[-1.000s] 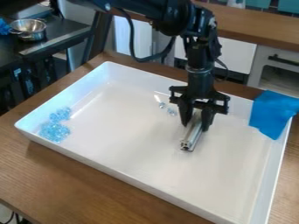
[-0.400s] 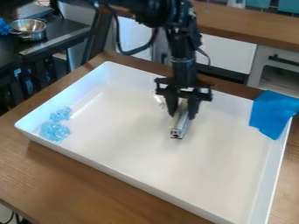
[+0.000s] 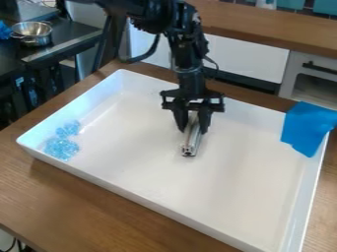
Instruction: Sweep into pile
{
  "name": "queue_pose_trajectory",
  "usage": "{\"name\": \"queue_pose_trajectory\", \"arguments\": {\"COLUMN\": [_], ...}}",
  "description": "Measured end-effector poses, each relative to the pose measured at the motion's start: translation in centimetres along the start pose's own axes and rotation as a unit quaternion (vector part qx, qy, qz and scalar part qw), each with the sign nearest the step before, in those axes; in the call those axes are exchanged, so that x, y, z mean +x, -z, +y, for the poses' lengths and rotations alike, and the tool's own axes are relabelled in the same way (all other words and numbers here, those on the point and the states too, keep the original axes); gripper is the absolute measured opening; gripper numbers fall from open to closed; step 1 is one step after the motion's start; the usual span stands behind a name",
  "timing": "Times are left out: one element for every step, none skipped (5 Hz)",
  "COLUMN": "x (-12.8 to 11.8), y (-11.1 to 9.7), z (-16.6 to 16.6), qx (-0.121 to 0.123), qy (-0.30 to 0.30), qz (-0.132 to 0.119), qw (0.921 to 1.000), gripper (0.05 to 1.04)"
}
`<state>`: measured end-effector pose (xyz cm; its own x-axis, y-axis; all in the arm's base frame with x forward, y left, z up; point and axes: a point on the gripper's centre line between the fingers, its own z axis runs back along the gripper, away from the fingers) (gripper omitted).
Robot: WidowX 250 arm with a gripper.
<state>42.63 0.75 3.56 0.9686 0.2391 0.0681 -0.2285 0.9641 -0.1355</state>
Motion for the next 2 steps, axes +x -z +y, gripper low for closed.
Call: {"name": "queue_pose_trajectory", "arguments": {"x": [0.5, 0.5], "y": [-0.3, -1.2], "z": [2.2, 5.1], "qx": [-0.009, -0.028], "qy": [-0.044, -0.123], "qz": [-0.003, -0.008], "qw": [0.999, 0.9919], "gripper": [0.502, 0.502]}}
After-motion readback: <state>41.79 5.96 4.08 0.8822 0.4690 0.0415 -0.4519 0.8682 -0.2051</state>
